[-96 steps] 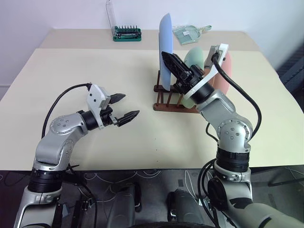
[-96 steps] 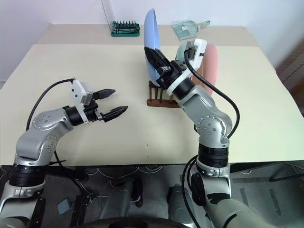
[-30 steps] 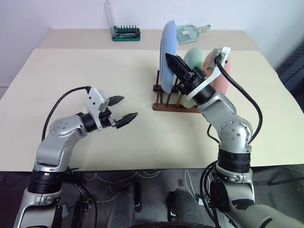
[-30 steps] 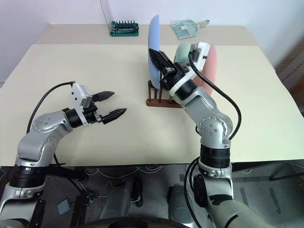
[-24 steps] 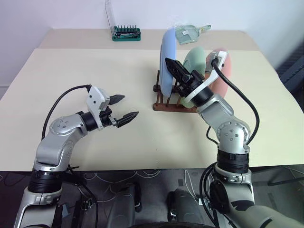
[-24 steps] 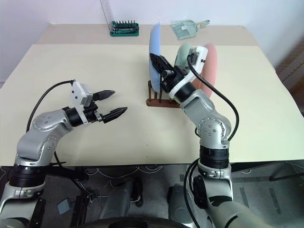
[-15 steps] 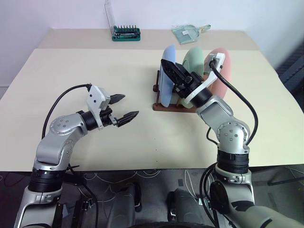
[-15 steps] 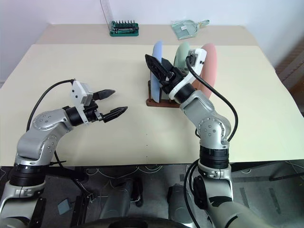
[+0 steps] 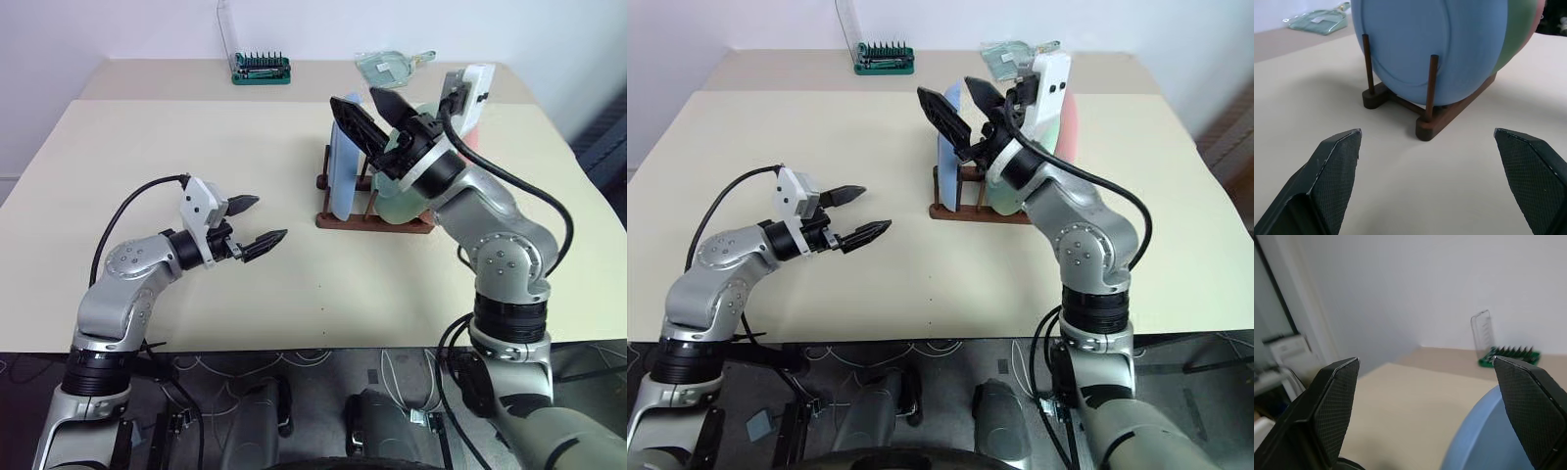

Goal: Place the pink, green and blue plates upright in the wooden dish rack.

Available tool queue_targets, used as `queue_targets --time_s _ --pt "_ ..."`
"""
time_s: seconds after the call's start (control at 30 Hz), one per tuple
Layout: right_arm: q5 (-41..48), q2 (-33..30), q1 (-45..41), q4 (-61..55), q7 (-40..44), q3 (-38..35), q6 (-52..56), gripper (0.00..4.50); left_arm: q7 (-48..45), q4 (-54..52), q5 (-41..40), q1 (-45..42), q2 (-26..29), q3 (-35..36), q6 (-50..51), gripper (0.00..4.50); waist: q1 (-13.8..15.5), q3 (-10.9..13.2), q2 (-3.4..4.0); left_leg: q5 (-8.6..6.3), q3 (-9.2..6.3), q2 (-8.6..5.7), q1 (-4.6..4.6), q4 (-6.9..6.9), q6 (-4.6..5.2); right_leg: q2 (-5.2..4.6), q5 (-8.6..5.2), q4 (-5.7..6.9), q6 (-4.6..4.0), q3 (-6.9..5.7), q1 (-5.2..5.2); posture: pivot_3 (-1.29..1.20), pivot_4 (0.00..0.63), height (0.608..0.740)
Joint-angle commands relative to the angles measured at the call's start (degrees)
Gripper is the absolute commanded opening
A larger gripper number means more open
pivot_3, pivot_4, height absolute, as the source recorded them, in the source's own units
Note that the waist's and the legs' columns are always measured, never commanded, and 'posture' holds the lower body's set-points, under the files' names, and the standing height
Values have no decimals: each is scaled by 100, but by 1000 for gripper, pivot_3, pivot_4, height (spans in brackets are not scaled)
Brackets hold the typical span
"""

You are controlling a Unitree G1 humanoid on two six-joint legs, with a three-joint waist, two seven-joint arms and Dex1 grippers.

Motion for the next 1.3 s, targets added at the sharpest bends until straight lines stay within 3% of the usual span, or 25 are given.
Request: queue_targets --time_s 0.03,0.23,0.43,0.53,0.8,1.03,1.3 --pt "-253 -556 -84 -638 311 -61 -123 4435 -51 36 18 18 -33 63 -240 4500 8 0 0 0 0 0 0 0 0 0 0 0 0 0 1 0 150 736" --pt "-275 -1948 571 -1241 576 -1023 173 4435 -152 260 51 48 -50 61 -451 4500 45 -1 -3 -2 0 -1 -3 2 4 -4 0 -5 1 -1 3 0 150 736" --pt "-826 -3782 2210 -2036 1331 -1348 514 1683 -479 699 111 -61 -57 -31 -709 4500 27 0 -1 -6 0 1 -3 3 10 -6 0 -10 1 -3 6 0 150 736" --pt "-971 -3999 2607 -2221 1384 -1308 535 85 -812 835 61 -126 -16 -118 -746 4500 -9 -1 0 -5 2 5 5 4 9 -6 2 -7 -2 -3 8 0 150 736" --pt "-1996 -4196 2997 -2170 1234 -748 381 34 -1445 908 1 -264 -15 -338 -742 4500 40 -1 0 -6 1 3 0 10 11 -10 2 -13 -3 -3 8 0 150 736" --pt "-2560 -4032 3023 -1808 1249 -519 154 34 -1425 838 24 -257 -127 -349 -738 4500 22 -1 0 -7 0 4 0 13 11 -8 3 -11 -2 -3 10 0 150 736" --pt "-2899 -3611 2385 -1399 1400 136 -298 34 -1276 732 19 -58 -118 -254 -739 4500 20 -1 0 -6 1 4 2 16 11 -7 2 -8 -2 -3 11 0 150 736"
